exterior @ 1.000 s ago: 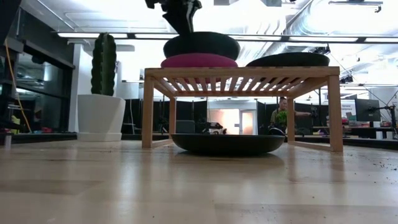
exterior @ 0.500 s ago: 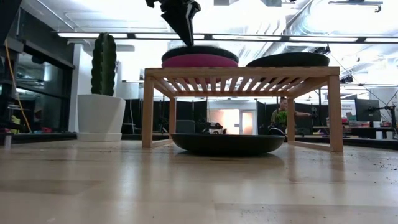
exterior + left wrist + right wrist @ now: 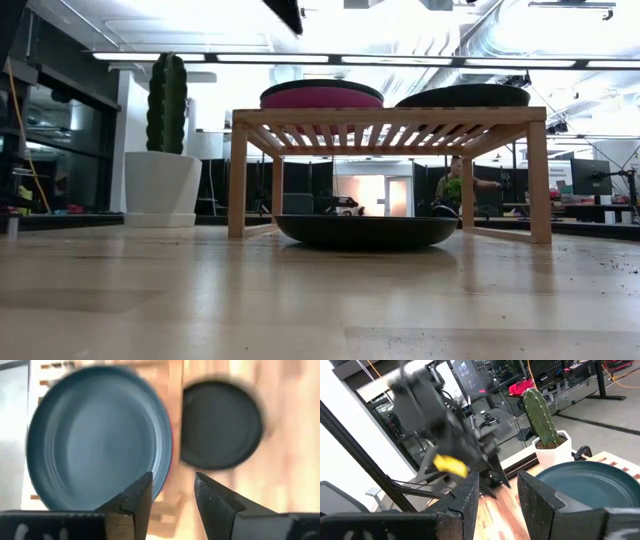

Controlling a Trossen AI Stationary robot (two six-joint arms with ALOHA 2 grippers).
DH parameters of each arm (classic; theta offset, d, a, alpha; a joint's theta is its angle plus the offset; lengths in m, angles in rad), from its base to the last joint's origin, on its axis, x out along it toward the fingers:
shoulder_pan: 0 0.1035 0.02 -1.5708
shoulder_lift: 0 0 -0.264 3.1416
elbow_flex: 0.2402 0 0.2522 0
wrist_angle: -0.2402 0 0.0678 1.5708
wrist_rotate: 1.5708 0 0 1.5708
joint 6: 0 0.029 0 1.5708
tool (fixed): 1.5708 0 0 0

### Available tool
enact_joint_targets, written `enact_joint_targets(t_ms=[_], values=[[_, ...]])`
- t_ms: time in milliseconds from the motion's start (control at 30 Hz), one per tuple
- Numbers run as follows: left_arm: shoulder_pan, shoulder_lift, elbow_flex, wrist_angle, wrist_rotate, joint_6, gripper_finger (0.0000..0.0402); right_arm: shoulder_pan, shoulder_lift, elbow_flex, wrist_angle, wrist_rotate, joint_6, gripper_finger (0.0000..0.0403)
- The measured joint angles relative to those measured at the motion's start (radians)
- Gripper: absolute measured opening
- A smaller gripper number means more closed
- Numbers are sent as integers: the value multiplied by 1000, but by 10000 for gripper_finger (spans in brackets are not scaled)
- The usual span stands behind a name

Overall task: Place and stack plates onto a shelf
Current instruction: Stack the light pink plate on top of the black plate on the shelf

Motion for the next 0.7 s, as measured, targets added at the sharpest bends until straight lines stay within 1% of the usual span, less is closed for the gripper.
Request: enact_joint_targets(t_ms=[100,200,267,333,467,633,700], values=[[-3,-55,-1,40,27,-89,142,0,0,0,0,0,11,119],[-18,-124,-37,142,27,-155,141,0,0,0,0,0,12,119],[-35,-185,-87,259,27,-161,141,0,0,0,0,0,12,119],[-52,-252,-160,375,27,-161,141,0,0,0,0,0,12,119],[-78,-380,-356,618,38,-189,141,0,0,0,0,0,12,119],[-94,-533,-610,889,87,-273,141,0,0,0,0,0,12,119],[-101,-580,-691,977,98,-310,141,0,0,0,1,0,35,119]])
